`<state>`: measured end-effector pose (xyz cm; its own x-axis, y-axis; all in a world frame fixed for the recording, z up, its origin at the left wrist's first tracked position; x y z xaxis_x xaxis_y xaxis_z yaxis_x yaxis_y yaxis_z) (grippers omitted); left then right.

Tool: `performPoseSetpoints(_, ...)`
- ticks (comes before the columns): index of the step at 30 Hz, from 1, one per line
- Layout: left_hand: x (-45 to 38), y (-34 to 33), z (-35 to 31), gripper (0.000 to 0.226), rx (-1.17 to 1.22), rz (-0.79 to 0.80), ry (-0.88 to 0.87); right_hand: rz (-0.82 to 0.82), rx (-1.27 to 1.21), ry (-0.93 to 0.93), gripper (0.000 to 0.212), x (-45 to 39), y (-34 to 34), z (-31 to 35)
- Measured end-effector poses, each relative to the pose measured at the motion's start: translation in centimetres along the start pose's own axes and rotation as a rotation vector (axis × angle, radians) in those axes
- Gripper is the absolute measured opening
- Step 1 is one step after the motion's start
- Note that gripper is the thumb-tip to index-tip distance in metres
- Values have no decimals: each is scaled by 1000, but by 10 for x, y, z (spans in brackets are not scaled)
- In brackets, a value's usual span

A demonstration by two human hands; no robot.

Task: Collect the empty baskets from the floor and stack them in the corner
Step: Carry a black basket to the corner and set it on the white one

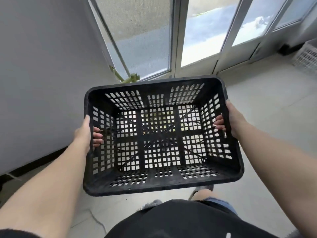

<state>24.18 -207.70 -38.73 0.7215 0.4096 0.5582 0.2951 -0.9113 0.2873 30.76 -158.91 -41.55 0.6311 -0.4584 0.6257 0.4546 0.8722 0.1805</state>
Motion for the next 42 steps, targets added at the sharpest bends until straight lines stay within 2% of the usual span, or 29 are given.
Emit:
performPoseSetpoints(7, 10, -126, -39, 66, -79, 138, -51, -160, -110, -29, 75, -26, 104, -4)
performPoseSetpoints(11, 23, -204, -54, 65, -88, 198, -66, -200, -122, -59, 81, -50, 166, 1)
performPoseSetpoints(16, 43, -299, -72, 65, -102, 271, -95, -258, -196, -57, 79, -78, 241, 14)
performPoseSetpoints(21, 57, -384, -92, 67, -152, 352, -123, -388, -228, -62, 81, -99, 306, 17)
performPoseSetpoints(25, 68, -453, -116, 68, -221, 389, -174, -457, -326, -88, 73, -116, 345, 19)
performPoseSetpoints(31, 75, -567, -151, 65, -283, 440, -217, -538, -390, -138, 74, -160, 395, 32)
performPoseSetpoints(42, 63, -800, -236, 61, -379, 586, -237, -703, -466, -197, 73, -266, 482, 103)
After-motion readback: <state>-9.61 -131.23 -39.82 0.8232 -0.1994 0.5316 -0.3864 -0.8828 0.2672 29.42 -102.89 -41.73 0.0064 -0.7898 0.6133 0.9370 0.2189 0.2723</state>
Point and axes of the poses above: each hand's wrist, its own x-axis away from the middle knuckle, its own y-axis out of the back of the hand, z = x × y, the point moved 5 cm from there along -x, towards the middle knuckle, and after that the axes turned 5 degrees about x, right-handed, at the moved point
